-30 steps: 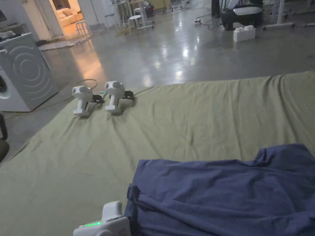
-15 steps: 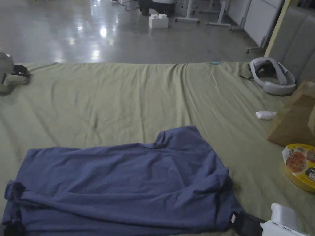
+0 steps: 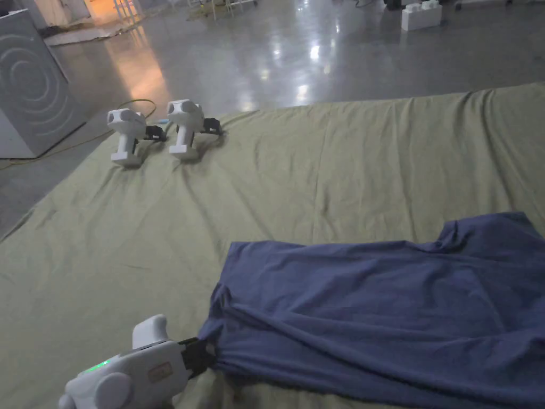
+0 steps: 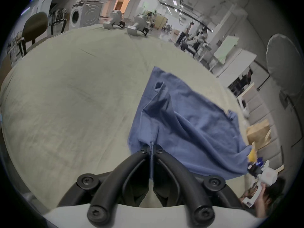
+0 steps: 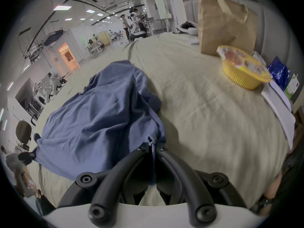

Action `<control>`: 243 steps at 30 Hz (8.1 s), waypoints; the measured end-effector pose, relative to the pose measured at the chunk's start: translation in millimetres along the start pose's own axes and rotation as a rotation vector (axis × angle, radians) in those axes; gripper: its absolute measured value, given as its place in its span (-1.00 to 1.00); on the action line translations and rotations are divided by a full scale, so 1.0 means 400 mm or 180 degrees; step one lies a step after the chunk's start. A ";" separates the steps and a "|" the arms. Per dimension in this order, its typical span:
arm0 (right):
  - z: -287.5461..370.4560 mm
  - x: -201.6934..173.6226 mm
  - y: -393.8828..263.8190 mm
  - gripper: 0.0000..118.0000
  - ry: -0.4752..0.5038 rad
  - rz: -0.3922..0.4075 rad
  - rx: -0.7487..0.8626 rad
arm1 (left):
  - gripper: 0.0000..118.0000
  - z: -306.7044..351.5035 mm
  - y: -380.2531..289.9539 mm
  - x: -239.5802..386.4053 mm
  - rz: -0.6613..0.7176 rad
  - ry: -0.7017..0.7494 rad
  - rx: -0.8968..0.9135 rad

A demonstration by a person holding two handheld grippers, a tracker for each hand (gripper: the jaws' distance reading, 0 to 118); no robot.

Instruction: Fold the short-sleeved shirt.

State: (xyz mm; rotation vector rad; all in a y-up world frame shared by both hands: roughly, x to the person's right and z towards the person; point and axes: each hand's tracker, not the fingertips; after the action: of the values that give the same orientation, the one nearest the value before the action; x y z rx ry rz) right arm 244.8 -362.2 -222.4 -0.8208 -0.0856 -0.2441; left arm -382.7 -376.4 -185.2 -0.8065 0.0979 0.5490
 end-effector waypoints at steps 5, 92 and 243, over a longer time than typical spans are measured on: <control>0.116 -0.004 -0.031 -0.87 -0.0061 0.0088 0.0112 | -0.92 0.090 -0.032 0.002 -0.0193 -0.0030 -0.0012; 0.080 -0.027 0.140 -0.02 0.0765 0.0323 0.0131 | -0.97 -0.337 0.226 0.077 -0.0811 0.0699 -0.0692; 0.627 0.107 -0.283 -0.96 0.0655 -0.0024 0.0675 | 0.60 0.013 -0.258 0.321 0.0101 -0.1507 -0.0480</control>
State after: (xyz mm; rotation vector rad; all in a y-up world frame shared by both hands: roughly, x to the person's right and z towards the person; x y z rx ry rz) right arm 262.7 -260.3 36.0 -0.5811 0.0775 -0.3196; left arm -221.7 -375.4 -150.5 -0.8026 -0.3702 0.7705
